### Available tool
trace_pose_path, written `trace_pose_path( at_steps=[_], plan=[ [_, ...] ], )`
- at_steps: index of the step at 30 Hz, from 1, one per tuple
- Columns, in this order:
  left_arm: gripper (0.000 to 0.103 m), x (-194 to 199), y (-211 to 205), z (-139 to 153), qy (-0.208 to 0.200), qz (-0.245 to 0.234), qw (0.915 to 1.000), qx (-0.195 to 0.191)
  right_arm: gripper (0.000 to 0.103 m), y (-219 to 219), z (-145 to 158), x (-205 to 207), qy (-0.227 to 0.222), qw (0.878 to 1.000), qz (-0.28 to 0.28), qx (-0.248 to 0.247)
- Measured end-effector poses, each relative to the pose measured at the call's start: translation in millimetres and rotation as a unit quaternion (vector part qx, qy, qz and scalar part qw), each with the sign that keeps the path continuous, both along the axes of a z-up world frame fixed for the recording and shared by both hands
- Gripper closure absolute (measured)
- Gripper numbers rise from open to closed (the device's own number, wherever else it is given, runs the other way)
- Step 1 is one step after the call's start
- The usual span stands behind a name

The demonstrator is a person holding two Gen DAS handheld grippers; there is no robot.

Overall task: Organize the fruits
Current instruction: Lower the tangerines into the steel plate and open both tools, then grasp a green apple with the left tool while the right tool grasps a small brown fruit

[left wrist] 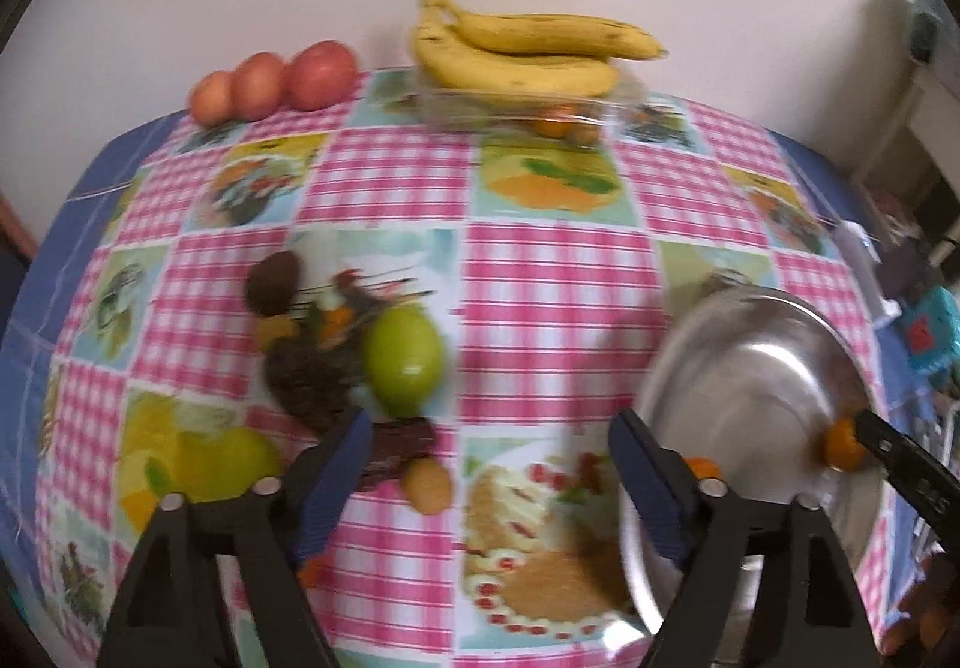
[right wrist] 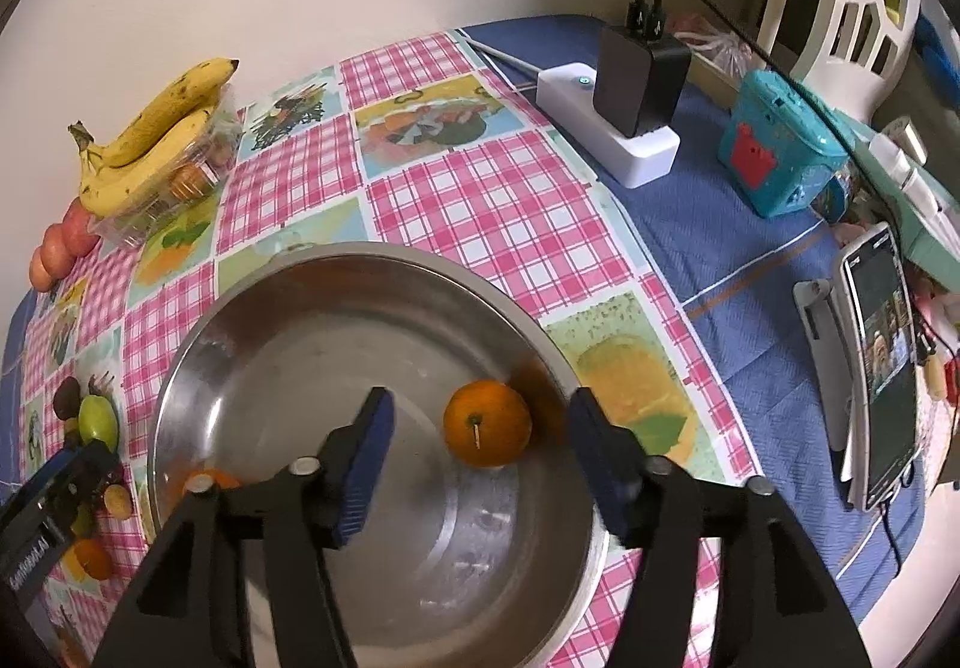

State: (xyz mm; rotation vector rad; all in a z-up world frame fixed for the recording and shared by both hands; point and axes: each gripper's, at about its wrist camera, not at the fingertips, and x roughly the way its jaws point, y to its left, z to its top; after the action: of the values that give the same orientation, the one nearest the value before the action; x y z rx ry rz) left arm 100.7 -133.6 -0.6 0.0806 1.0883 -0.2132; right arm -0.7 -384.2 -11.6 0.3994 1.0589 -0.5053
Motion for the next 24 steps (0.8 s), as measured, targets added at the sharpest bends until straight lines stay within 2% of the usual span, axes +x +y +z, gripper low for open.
trace_pose_path(
  at_steps=[2,4,5,10,14,17,21,24],
  plan=[
    [0.007,3,9,-1,-0.002,0.017,0.9998,0.012,0.03,1,1,0,-0.002,1.0,0.001,0.0],
    [0.0,5,17,-3,-0.003,0.034,0.9991,0.023,0.023,2,1,0,-0.001,1.0,0.0,-0.001],
    [0.0,6,21,-3,-0.004,0.04,0.9989,0.025,0.018,3,0,1,0.001,1.0,0.001,-0.004],
    [0.0,10,44,-3,-0.008,0.072,0.9966,0.041,0.017,12,0,3,-0.007,1.0,0.015,-0.015],
    [0.0,14,62,-1,-0.015,0.084,0.9951,0.05,0.005,24,-1,8,-0.004,0.999,0.031,-0.035],
    [0.0,16,73,1,-0.024,0.089,0.9943,0.053,0.005,31,0,9,-0.011,0.999,0.034,-0.037],
    [0.0,17,89,9,-0.056,0.088,0.993,0.056,0.005,43,-2,11,-0.005,0.998,0.043,-0.053],
    [0.0,18,103,16,-0.08,0.092,0.9918,0.037,0.005,52,-8,14,-0.007,0.998,0.056,-0.034]
  ],
)
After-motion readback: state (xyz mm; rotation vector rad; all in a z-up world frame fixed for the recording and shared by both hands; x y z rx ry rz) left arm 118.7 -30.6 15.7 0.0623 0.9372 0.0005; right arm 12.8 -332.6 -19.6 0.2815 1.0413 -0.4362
